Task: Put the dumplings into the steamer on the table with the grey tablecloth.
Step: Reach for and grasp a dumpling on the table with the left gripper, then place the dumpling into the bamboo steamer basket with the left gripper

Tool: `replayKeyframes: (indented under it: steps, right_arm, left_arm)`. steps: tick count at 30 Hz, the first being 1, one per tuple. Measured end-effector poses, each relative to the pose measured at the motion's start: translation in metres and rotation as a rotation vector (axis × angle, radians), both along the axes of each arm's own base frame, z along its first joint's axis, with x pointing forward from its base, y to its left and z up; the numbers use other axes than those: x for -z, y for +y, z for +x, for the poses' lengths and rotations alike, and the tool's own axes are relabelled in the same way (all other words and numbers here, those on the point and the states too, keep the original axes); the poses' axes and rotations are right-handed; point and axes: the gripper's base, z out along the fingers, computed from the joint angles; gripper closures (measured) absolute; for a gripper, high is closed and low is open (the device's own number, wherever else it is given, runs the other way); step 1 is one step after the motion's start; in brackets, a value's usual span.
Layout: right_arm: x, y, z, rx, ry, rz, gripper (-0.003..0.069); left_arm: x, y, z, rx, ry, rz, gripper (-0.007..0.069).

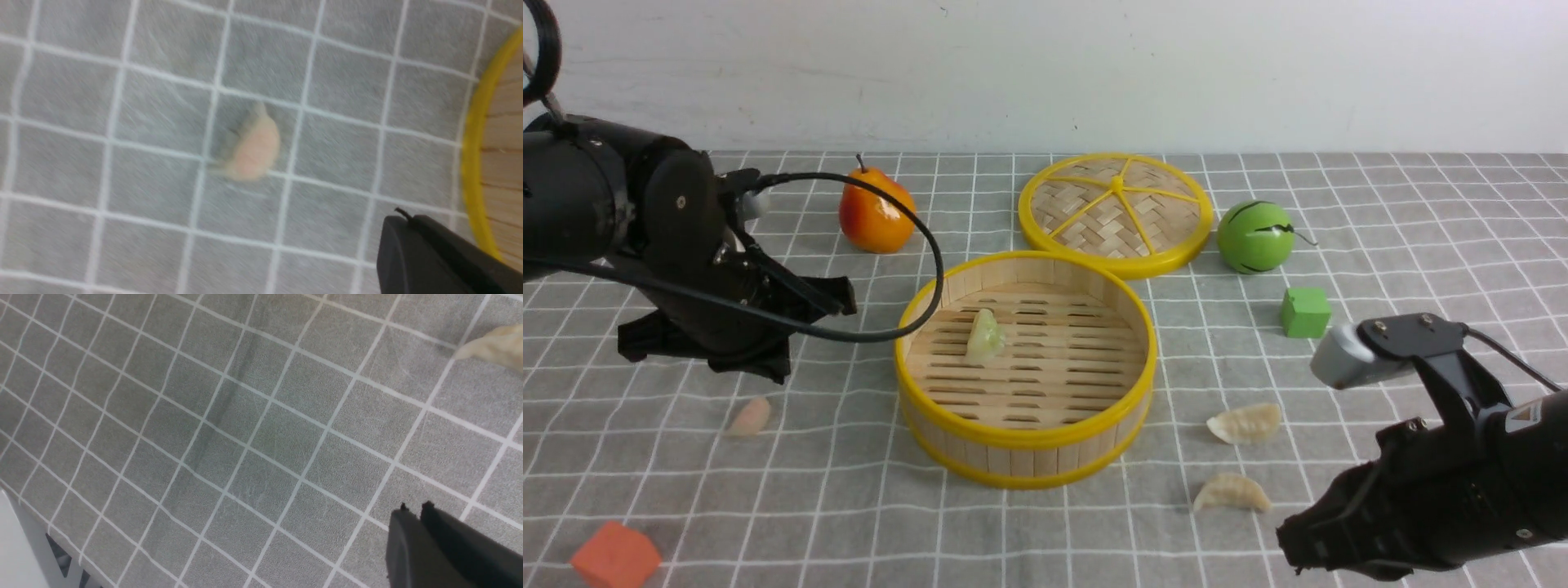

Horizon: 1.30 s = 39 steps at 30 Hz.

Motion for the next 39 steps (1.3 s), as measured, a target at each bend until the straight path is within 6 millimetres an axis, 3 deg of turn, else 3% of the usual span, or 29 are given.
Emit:
replayKeyframes:
  steps: [4, 10, 14, 18, 21, 23, 26, 29, 33, 34, 36, 39]
  right_arm:
    - [0.000, 0.000, 0.000, 0.001, -0.001, 0.000, 0.0610]
    - [0.000, 0.000, 0.000, 0.003, 0.002, 0.006, 0.0601]
    - [-0.001, 0.001, 0.000, 0.009, 0.006, 0.020, 0.0596]
    - [-0.001, 0.001, 0.000, 0.011, 0.006, 0.023, 0.0593]
    - [-0.001, 0.001, 0.000, 0.012, 0.007, 0.026, 0.0585]
    - [-0.001, 0.001, 0.000, 0.012, 0.007, 0.026, 0.0583]
    - [-0.001, 0.001, 0.000, 0.011, 0.009, 0.026, 0.0580]
    - [-0.001, 0.001, 0.000, 0.010, 0.010, 0.026, 0.0575]
    - [-0.001, 0.002, 0.000, 0.012, 0.010, 0.028, 0.0575]
    - [-0.001, 0.002, 0.000, 0.014, 0.008, 0.028, 0.0573]
    - [-0.001, 0.002, 0.000, 0.015, 0.007, 0.028, 0.0573]
    - [-0.002, 0.001, 0.001, 0.022, -0.003, 0.028, 0.0573]
  left_arm:
    - [0.008, 0.010, 0.007, 0.064, -0.003, 0.123, 0.0560]
    - [0.039, 0.021, 0.022, 0.110, 0.039, 0.217, 0.0266]
    - [0.060, 0.019, 0.030, 0.141, 0.046, 0.233, 0.0176]
    - [0.081, 0.017, 0.032, 0.128, 0.112, 0.216, 0.0218]
    - [0.086, 0.016, 0.033, 0.110, 0.136, 0.195, 0.0392]
    - [0.085, 0.016, 0.032, 0.108, 0.139, 0.194, 0.0456]
    - [0.081, 0.017, 0.029, 0.096, 0.157, 0.194, 0.0452]
    - [0.064, 0.017, 0.021, 0.066, 0.149, 0.161, 0.0451]
    - [0.021, 0.006, 0.008, 0.043, 0.049, 0.042, 0.0451]
    - [0.000, -0.009, 0.000, 0.077, -0.010, -0.032, 0.0451]
    - [-0.009, -0.021, -0.004, 0.112, -0.041, -0.076, 0.0451]
    - [-0.020, -0.069, -0.015, 0.249, -0.115, -0.168, 0.0451]
